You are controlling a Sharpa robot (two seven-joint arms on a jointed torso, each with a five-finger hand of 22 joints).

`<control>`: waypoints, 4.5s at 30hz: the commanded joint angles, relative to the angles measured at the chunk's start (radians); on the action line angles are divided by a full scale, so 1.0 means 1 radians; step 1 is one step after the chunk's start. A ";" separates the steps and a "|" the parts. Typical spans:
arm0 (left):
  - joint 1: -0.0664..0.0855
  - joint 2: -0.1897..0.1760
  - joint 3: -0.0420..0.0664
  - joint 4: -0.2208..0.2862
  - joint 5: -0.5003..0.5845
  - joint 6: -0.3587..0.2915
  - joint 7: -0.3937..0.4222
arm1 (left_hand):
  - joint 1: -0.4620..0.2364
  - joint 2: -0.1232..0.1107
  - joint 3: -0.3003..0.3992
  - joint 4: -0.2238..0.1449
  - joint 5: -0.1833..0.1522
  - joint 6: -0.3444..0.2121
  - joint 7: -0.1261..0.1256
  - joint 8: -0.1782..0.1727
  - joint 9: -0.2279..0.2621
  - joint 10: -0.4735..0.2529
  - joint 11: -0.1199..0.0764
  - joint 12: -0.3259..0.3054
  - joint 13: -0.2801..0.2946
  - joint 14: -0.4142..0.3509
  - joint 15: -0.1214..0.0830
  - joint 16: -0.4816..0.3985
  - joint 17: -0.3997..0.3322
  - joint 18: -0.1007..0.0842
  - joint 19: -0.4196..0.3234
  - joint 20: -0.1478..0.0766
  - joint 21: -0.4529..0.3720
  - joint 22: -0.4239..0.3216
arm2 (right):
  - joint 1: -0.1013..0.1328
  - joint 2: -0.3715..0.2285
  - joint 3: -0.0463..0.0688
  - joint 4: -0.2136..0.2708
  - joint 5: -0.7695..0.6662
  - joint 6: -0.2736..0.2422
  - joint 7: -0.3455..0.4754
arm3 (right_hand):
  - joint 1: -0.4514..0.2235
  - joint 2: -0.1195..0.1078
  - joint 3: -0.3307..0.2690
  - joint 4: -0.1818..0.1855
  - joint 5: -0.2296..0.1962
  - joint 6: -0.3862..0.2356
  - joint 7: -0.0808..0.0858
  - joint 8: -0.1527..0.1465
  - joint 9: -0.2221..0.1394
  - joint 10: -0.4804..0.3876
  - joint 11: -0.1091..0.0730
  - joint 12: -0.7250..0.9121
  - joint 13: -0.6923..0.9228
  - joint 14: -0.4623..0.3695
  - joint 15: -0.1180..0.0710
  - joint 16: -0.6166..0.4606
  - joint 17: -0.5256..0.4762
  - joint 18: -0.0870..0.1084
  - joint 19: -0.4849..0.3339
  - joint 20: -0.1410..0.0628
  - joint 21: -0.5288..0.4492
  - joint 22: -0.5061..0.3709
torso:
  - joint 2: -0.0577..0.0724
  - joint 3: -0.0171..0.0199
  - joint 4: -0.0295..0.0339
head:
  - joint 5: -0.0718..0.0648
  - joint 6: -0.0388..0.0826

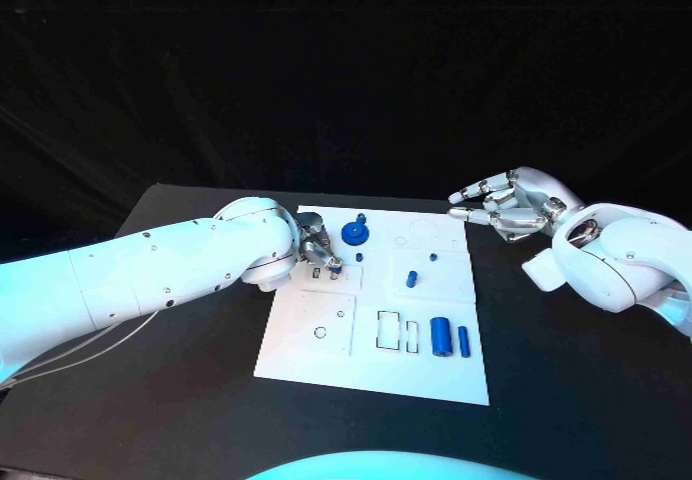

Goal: Assemble the parts on the task board

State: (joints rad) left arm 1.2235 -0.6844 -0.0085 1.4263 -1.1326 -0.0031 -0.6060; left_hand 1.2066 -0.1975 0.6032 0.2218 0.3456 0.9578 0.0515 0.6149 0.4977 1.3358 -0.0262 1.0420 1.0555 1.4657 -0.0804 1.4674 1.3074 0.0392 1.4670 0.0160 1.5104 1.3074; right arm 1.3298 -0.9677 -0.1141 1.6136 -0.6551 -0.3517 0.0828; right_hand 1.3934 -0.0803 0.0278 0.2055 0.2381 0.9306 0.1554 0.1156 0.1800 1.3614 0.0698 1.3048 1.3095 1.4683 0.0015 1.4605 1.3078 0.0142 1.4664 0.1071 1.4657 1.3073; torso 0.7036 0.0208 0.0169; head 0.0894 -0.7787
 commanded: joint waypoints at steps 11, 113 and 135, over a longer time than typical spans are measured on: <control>-0.003 -0.001 0.000 0.003 -0.049 0.064 -0.013 | -0.010 -0.002 0.220 -0.223 0.006 0.005 -0.001 0.004 0.002 0.004 -0.001 -0.001 -0.004 0.067 -0.007 -0.003 0.132 -0.015 0.054 -0.005 0.007 0.151 | -0.001 0.001 0.000 -0.001 0.001 0.007 0.009 | 0.000 0.007 0.001 -0.004 0.007 0.000 0.001 -0.007 -0.002 0.000 0.000 0.001 0.028 0.058 -0.008 -0.005 0.097 0.015 0.043 -0.008 -0.002 0.184 | -0.001 0.0002 0.0002 | 0.003 -0.005; -0.005 0.000 0.005 -0.016 -0.046 0.087 -0.026 | -0.118 0.024 -0.323 0.039 0.001 0.073 -0.041 -0.001 -0.001 0.054 -0.030 0.054 0.024 0.070 -0.030 -0.005 0.138 -0.019 0.064 -0.019 0.013 0.172 | -0.005 -0.003 -0.001 -0.005 0.005 0.013 0.007 | -0.025 0.016 -0.010 0.004 0.010 -0.002 0.002 -0.010 -0.003 -0.002 0.001 -0.004 0.024 0.057 -0.008 -0.010 0.093 0.016 0.041 -0.008 -0.009 0.179 | -0.001 0.0010 0.0009 | -0.003 -0.009; 0.008 -0.014 0.007 -0.003 0.103 -0.191 0.211 | 0.074 0.066 -0.520 0.044 0.008 -0.106 0.054 -0.098 -0.071 -0.255 0.052 -0.309 -0.332 0.049 0.040 -0.041 0.100 0.039 -0.069 0.030 -0.164 -0.104 | -0.009 -0.002 -0.001 -0.014 0.006 0.014 0.007 | -0.031 0.018 -0.012 0.007 0.011 -0.003 0.002 -0.010 -0.003 -0.001 0.001 -0.003 0.024 0.058 -0.008 -0.011 0.093 0.016 0.041 -0.008 -0.009 0.179 | 0.000 0.0012 0.0003 | -0.011 0.010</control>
State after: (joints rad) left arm 1.2297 -0.7023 -0.0015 1.4210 -1.0286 -0.1174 -0.5065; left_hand 1.2620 -0.1343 0.0789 0.2685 0.3505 0.8593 0.1023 0.5207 0.4305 1.0901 0.0223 0.7385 0.7291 1.4661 -0.0447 1.4232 1.3076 0.0667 1.4045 0.0443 1.3547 1.2145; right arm 1.3217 -0.9700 -0.1152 1.5998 -0.6490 -0.3495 0.0846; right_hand 1.3724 -0.0592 0.0222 0.2111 0.2420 0.9306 0.1554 0.1117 0.1779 1.3614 0.0699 1.3048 1.3104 1.4683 0.0015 1.4511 1.3080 0.0142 1.4664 0.1071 1.4618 1.3076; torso 0.7024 0.0219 0.0170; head 0.0798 -0.7707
